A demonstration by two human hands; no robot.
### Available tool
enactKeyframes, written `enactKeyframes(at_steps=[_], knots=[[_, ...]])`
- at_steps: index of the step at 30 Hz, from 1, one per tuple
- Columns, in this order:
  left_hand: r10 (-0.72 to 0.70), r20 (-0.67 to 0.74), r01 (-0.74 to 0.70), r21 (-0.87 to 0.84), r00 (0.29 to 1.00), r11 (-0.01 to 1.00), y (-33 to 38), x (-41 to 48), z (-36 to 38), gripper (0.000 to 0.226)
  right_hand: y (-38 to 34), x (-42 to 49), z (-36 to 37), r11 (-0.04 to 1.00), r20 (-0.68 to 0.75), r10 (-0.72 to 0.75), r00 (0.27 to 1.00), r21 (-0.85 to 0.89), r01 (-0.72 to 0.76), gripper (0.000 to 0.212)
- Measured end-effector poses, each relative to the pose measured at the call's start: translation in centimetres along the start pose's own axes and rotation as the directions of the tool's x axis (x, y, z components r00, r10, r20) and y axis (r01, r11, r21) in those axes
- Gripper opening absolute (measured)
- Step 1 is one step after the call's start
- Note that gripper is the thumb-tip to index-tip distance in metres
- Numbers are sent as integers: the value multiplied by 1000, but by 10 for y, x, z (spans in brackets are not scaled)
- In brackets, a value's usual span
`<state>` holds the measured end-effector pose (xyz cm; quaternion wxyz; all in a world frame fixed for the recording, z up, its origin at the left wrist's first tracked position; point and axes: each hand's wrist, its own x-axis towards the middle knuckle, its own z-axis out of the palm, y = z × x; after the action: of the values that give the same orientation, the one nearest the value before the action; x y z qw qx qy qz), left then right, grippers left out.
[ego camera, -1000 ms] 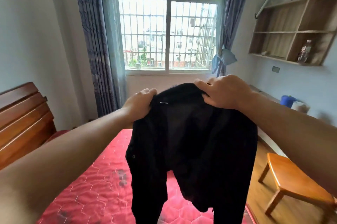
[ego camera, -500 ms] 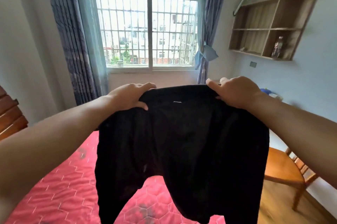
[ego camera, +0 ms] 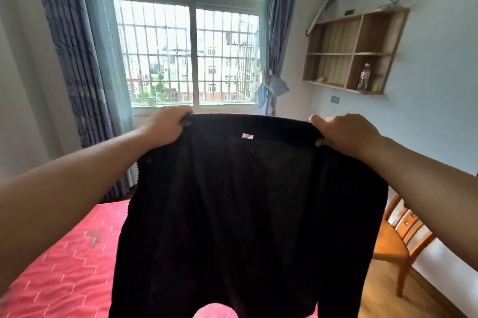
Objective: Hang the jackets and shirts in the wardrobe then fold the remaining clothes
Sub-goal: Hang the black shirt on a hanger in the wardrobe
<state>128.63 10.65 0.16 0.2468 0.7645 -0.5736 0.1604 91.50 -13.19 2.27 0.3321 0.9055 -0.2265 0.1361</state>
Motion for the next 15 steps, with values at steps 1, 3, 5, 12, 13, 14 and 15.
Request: enactKeyframes(at_steps=[1,3,5,12,13,14,15], knots=[[29,33,-30,15,999,999,2,1,0,4,3,-5,2,1000,23,-3,1000,-26,4,38],[137,118,-149,101,984,984,10,3,-1,13,8,-15,3,995,61,26,998,-94,-20,32],[223,215,-266,193,951,945,20,6,-2,29,12,-20,-2,988,86,89,992,-131,-78,30],[225,154,-253,196,962,947,46,34,10,33,33,-33,-4,846,142,480,866,187,-499,15],[146,119,-158,95,982,983,55,39,14,31,36,-34,-2,789,127,544,830,259,-557,15],[66,108,-65,-13,992,998,66,44,18,27,40,-36,0,736,117,591,798,326,-593,14],[-3,121,18,-124,993,992,77,48,22,21,44,-38,1,688,114,628,770,381,-618,14]])
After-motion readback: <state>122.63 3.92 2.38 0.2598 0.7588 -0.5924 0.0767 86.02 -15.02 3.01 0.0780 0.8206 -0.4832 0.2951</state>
